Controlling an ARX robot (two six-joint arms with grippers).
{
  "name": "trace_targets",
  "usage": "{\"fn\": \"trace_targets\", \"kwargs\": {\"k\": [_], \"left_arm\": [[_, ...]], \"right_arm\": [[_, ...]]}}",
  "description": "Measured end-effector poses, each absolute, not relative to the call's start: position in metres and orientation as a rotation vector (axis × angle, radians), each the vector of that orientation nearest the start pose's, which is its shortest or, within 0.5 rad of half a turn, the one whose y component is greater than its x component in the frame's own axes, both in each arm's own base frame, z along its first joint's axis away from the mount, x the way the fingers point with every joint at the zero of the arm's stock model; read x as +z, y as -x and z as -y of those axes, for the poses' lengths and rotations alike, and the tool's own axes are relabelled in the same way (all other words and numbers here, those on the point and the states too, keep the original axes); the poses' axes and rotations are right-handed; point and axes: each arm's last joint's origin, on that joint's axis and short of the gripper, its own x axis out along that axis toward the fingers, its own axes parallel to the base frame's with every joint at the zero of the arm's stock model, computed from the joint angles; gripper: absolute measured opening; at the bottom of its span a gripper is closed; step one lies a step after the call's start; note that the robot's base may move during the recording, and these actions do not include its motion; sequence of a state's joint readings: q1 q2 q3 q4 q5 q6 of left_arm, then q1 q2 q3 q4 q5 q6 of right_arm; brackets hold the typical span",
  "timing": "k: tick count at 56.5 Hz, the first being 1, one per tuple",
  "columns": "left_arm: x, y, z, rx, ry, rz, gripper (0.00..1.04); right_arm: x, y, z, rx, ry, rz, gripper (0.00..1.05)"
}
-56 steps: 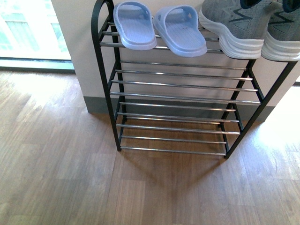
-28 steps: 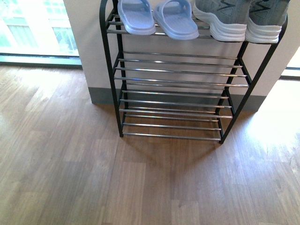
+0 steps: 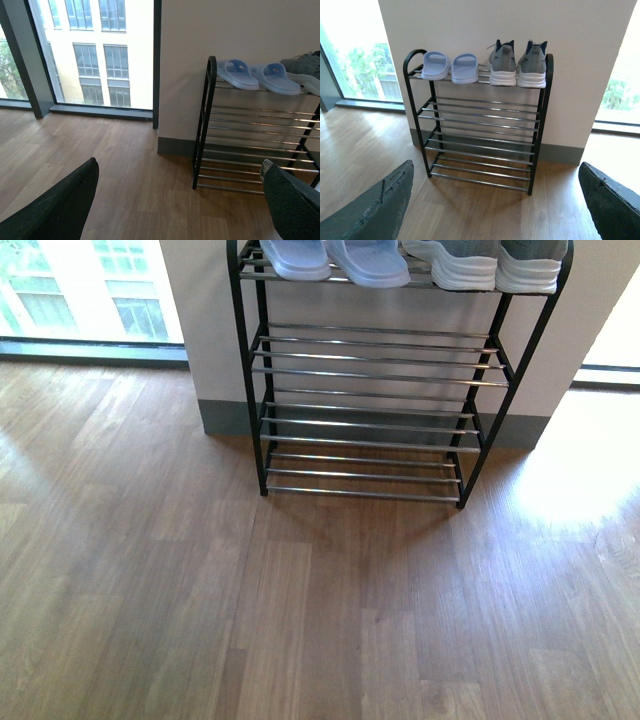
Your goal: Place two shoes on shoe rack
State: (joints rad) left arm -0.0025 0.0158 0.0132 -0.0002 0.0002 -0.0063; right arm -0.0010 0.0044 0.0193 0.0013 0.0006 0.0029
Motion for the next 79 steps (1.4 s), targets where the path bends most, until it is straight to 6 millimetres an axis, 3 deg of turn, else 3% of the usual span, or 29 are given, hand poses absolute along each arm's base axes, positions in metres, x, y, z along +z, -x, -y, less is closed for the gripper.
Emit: {"fn": "trace_targets", "kwargs": {"k": [79], "left_arm": [[0.1667, -0.0979, 0.0002, -0.002, 0.006, -0.003, 0.95]], "right_arm": [[0.1698, -0.0968, 0.0001, -0.002, -0.002, 0.016, 0.96]]}}
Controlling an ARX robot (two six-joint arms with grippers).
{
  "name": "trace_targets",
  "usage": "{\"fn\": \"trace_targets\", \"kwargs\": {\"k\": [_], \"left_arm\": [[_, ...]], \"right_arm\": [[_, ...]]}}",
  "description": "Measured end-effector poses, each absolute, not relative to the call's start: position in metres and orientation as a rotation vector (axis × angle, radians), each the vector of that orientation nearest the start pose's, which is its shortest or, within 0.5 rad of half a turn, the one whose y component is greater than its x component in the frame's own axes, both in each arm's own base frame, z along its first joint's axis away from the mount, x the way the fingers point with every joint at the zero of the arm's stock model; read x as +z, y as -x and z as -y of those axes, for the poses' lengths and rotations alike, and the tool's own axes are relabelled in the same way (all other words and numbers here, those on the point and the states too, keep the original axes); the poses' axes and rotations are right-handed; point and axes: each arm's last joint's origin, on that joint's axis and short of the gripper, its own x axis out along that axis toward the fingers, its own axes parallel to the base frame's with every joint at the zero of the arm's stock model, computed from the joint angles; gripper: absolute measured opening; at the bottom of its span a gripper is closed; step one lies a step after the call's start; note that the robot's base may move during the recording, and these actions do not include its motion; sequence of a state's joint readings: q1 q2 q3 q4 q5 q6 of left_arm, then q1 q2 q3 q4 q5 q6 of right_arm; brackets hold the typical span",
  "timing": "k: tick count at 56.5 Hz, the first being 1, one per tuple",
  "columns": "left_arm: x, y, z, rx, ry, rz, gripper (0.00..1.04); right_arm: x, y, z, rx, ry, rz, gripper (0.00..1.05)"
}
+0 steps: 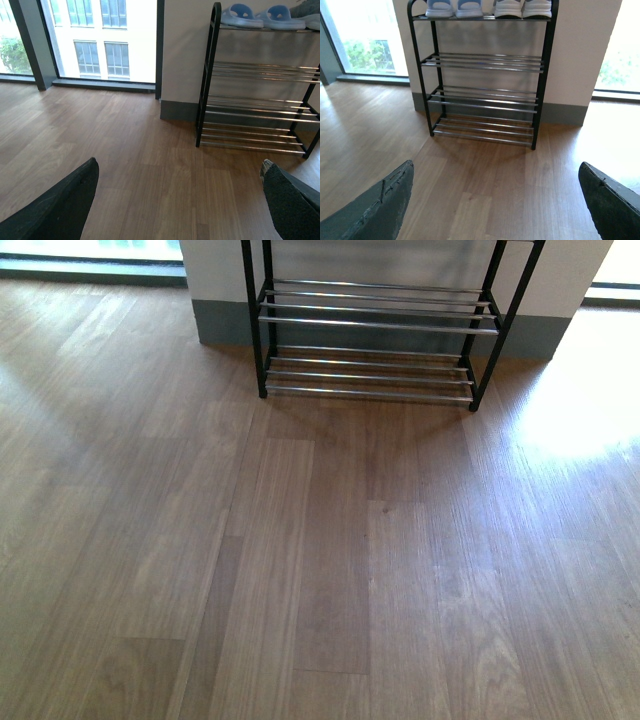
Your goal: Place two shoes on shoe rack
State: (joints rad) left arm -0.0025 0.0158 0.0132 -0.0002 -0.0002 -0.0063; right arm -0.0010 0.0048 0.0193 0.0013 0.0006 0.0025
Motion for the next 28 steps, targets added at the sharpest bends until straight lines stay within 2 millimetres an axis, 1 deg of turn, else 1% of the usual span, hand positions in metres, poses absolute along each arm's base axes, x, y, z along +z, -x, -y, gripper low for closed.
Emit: {"fn": "trace_targets", "kwargs": {"k": [28], "left_arm": [[0.1667, -0.0979, 0.0002, -0.002, 0.006, -0.003, 0.95]], "right_arm": [[0.1698, -0.0968, 0.0001, -0.002, -0.002, 0.016, 0.96]]}}
